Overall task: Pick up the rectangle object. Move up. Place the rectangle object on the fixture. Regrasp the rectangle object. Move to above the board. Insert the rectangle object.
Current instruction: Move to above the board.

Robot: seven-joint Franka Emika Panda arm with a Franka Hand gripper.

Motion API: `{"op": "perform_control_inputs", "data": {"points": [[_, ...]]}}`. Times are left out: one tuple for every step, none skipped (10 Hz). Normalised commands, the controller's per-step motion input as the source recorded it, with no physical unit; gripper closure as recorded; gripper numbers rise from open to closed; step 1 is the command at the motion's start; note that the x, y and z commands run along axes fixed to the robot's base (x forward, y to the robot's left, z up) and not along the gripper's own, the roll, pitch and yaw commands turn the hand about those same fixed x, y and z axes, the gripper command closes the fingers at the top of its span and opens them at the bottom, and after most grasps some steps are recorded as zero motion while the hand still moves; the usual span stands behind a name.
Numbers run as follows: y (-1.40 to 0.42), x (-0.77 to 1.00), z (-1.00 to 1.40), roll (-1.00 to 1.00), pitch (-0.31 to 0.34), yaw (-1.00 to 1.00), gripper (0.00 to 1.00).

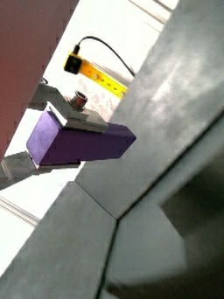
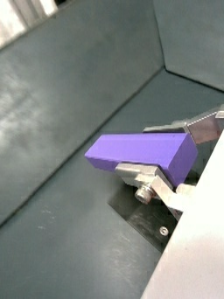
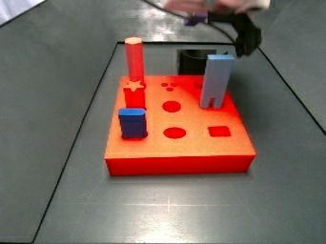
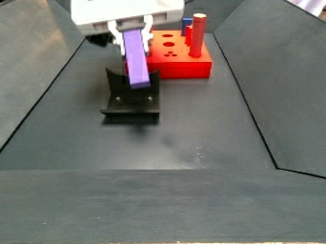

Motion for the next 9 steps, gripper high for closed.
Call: {"op": "perform_control_inputs", "data": {"points": [[0.20, -0.11, 1.00, -0.05, -0.032, 0.08, 1.00], [0.19, -0.11, 1.00, -0.04, -0.043, 0.06, 1.00], [0.18, -0.11, 1.00, -0.04, -0.052, 0.04, 1.00], [0.16, -0.11, 1.00, -0.04, -0.049, 0.02, 1.00], [0.15, -0.11, 1.00, -0.04, -0.036, -0.01, 1.00], [0.14, -0.11, 1.00, -0.04, -0.028, -0.02, 1.00], [0.11, -0.11, 1.00, -0.05, -0.008, -0.03, 1.00], [0.10, -0.10, 1.00, -0.05, 0.009, -0.03, 1.00], [0.05, -0.07, 0.77, -0.05, 0.030, -0.03, 1.00]]}}
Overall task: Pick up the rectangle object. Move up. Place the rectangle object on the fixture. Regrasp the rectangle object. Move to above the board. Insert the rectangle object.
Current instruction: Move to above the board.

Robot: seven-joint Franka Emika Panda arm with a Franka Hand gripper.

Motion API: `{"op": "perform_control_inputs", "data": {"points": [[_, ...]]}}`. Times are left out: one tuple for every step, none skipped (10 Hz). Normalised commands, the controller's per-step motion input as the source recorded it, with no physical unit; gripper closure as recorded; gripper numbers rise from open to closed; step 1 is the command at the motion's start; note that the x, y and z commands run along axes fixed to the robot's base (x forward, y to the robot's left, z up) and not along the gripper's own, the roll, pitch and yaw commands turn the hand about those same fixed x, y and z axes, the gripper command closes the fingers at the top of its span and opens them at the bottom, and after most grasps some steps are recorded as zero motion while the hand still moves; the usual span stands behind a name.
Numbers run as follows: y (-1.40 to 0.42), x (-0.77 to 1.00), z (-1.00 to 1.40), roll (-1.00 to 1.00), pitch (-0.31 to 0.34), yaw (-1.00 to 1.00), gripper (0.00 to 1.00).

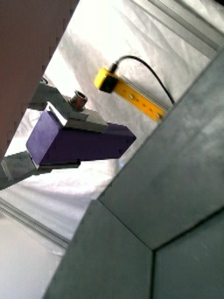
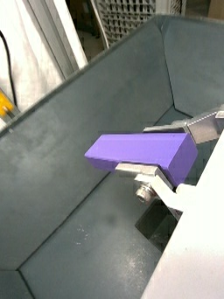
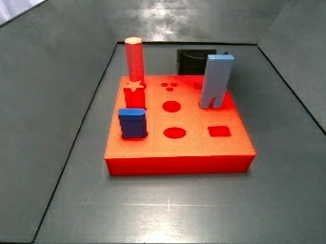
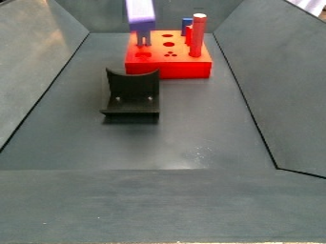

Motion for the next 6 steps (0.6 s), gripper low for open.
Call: {"op": "perform_control_inputs", "data": {"points": [[0.03, -0.06, 0.64, -0.05, 0.040, -0.03, 1.00], [0.02, -0.04, 0.39, -0.06, 0.054, -0.01, 1.00], [-1.00, -0.29, 0.13, -1.00, -0.101, -0.07, 1.00], [-1.00, -0.28, 0.12, -1.00, -0.106, -0.07, 1.00], [-1.00, -0.30, 0.13, -1.00, -0.117, -0.07, 1.00], [-1.00, -0.31, 0.13, -1.00, -0.120, -0.08, 1.00]]}}
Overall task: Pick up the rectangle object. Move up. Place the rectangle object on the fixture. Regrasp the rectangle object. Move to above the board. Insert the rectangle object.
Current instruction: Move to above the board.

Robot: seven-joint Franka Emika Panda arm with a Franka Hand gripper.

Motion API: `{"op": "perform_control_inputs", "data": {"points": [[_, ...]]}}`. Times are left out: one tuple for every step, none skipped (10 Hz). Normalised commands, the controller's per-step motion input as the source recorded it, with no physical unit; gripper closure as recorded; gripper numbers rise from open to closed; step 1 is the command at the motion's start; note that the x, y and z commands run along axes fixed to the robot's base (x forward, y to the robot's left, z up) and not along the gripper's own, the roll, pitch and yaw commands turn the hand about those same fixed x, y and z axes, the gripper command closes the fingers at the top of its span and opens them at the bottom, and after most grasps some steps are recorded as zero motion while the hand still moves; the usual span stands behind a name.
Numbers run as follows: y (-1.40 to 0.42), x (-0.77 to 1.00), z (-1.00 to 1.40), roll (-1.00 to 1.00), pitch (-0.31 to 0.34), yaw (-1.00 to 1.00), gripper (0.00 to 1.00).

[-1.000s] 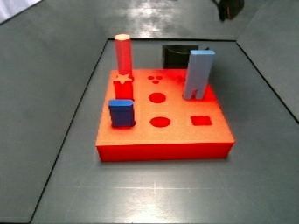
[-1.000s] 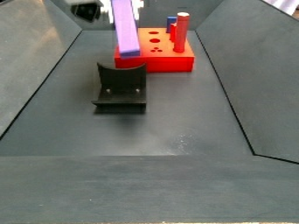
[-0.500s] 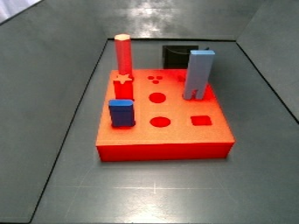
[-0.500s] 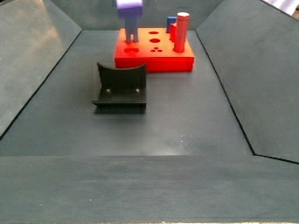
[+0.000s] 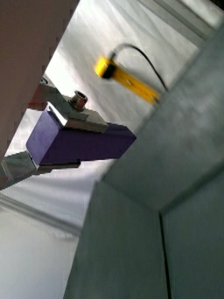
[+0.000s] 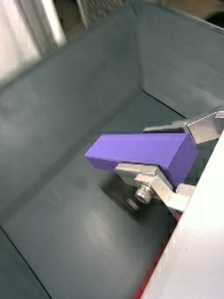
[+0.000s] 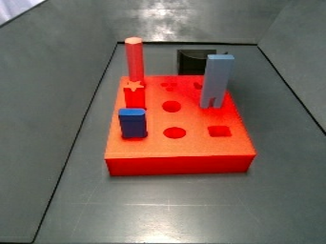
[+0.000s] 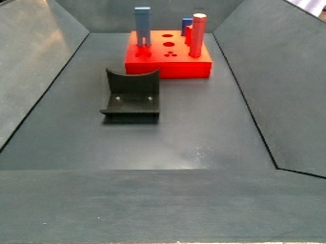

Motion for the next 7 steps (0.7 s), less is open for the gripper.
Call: {"op": "perform_control_inputs", "data": {"points": [[-1.00, -0.31, 0.13, -1.00, -0.123, -0.09, 1.00], [-1.00, -0.31, 0.13, -1.00, -0.121, -0.10, 1.00], [-1.00, -0.32, 0.13, -1.00, -0.115, -0.11, 1.00], [-1.00, -0.33, 0.13, -1.00, -0.115, -0.12, 1.00], [-1.00, -0.34, 0.13, -1.00, -0.116, -0.12, 1.00], [-1.00, -0.35, 0.12, -1.00, -0.116, -0.13, 1.00], [-1.00, -0.36, 0.13, -1.00, -0.115, -0.13, 1.00]]}}
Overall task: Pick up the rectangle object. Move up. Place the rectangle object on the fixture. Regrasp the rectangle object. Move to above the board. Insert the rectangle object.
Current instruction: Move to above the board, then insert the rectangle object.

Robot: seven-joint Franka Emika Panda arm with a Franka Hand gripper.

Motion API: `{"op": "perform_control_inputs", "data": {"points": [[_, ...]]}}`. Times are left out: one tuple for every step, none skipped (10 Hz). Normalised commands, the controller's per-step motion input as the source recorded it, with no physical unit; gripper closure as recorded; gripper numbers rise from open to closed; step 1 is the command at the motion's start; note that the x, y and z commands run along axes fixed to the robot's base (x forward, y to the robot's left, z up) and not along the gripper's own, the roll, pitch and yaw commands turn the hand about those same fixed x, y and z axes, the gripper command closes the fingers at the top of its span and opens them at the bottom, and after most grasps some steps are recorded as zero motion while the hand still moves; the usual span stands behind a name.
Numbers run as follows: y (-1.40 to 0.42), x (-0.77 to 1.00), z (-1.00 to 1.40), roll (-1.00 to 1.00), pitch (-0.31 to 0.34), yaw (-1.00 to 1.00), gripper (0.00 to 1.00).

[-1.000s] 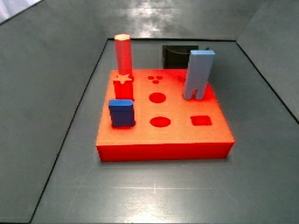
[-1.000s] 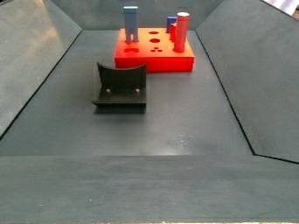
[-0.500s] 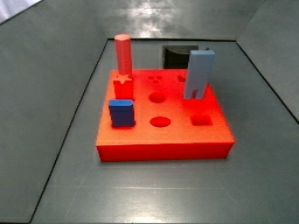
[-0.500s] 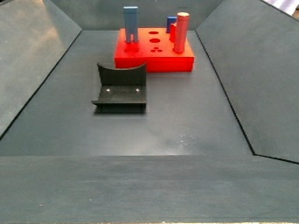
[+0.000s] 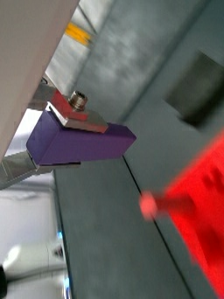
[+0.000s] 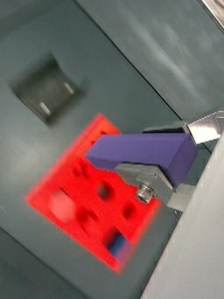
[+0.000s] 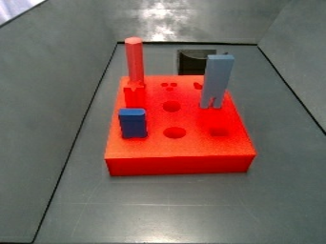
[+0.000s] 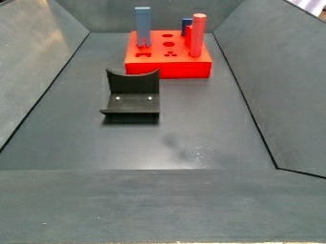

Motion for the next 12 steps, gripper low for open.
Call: {"op": "perform_control_inputs", "data": {"points": [[-1.00, -0.38, 0.12, -1.00, -0.123, -0.13, 1.00], [-1.00, -0.40, 0.12, -0.88, -0.116, -0.11, 1.00], [-0.75, -0.33, 0.09, -0.64, -0.094, -0.07, 1.00], [-0.39, -0.19, 0.04, -0.39, -0.070, -0.04, 1.00], [-0.22, -0.12, 0.02, -0.26, -0.047, -0.03, 1.00], [-0.15, -0.09, 0.02, -0.21, -0.034, -0.02, 1.00], [0.00, -0.01, -0.02, -0.04, -0.047, 0.00, 1.00], [0.00, 0.00, 0.00, 0.00, -0.007, 0.00, 1.00], [-0.12, 0.28, -0.35, 0.00, -0.120, 0.00, 1.00], [-0.18, 0.81, -0.57, -0.01, -0.143, 0.10, 1.00], [-0.19, 0.83, -0.62, -0.02, -0.134, 0.09, 1.00], [-0.23, 0.90, -0.76, -0.08, -0.139, 0.01, 1.00]]}}
